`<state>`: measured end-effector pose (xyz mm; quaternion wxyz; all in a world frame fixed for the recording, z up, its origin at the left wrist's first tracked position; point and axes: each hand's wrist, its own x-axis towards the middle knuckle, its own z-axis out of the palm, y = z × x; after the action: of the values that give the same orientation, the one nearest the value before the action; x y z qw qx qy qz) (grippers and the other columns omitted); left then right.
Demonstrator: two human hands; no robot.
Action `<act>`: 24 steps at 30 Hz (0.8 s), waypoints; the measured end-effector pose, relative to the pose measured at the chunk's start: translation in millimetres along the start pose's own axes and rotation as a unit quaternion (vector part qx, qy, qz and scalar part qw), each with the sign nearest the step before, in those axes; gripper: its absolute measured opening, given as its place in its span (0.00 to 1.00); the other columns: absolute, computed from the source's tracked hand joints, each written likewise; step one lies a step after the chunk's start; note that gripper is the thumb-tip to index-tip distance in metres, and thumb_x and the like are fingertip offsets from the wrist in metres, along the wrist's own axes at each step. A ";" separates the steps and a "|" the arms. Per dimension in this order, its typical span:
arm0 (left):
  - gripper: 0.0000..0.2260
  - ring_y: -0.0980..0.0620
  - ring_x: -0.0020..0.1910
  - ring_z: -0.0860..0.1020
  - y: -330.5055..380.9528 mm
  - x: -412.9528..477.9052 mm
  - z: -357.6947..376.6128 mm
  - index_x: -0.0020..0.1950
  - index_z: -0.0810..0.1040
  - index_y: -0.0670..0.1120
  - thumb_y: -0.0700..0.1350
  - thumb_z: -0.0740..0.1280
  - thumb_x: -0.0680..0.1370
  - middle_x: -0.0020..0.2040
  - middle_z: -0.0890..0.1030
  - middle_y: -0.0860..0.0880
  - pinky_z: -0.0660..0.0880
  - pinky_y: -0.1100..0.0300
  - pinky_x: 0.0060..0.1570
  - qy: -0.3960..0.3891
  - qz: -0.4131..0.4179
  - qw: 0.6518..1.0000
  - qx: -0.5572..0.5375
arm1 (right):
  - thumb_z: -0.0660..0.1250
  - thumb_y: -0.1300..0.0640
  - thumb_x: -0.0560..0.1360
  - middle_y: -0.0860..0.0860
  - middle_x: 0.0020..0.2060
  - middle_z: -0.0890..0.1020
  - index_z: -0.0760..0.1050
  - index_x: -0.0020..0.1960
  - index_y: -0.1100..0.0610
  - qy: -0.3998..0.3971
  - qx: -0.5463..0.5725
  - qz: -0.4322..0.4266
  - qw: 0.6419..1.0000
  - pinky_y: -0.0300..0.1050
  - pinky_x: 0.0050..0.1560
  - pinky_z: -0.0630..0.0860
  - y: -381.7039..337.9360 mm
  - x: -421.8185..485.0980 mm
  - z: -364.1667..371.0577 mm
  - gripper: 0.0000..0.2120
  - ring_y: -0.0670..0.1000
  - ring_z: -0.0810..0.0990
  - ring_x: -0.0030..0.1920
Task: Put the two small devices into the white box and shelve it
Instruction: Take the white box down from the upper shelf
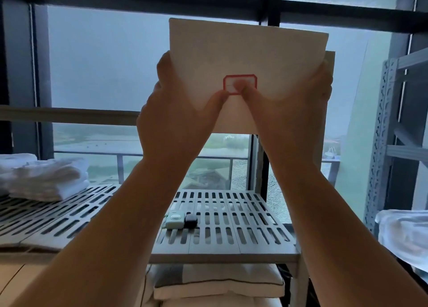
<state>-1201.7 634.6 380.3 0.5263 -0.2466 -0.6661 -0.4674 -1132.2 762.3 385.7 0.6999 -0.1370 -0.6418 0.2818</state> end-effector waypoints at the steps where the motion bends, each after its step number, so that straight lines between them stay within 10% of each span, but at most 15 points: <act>1: 0.43 0.42 0.53 0.82 -2.9 -0.7 -6.7 0.76 0.60 0.47 0.72 0.66 0.71 0.62 0.79 0.47 0.73 0.56 0.46 0.001 0.002 1.000 0.000 | 0.73 0.24 0.60 0.50 0.76 0.65 0.50 0.81 0.52 0.002 0.001 0.000 1.000 0.57 0.70 0.72 -5.1 -5.6 -0.1 0.62 0.53 0.68 0.73; 24: 0.42 0.42 0.53 0.81 -31.1 -22.1 -134.2 0.75 0.61 0.47 0.70 0.67 0.71 0.62 0.78 0.48 0.75 0.55 0.46 -0.026 -0.018 0.999 -0.015 | 0.70 0.21 0.59 0.50 0.76 0.63 0.49 0.81 0.52 0.005 -0.047 0.015 0.999 0.62 0.70 0.71 -99.8 -99.1 -30.5 0.63 0.54 0.66 0.75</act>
<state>-1156.9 506.1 349.6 0.4967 -0.2540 -0.6769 -0.4802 -1082.3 630.8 355.3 0.6917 -0.1806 -0.6485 0.2614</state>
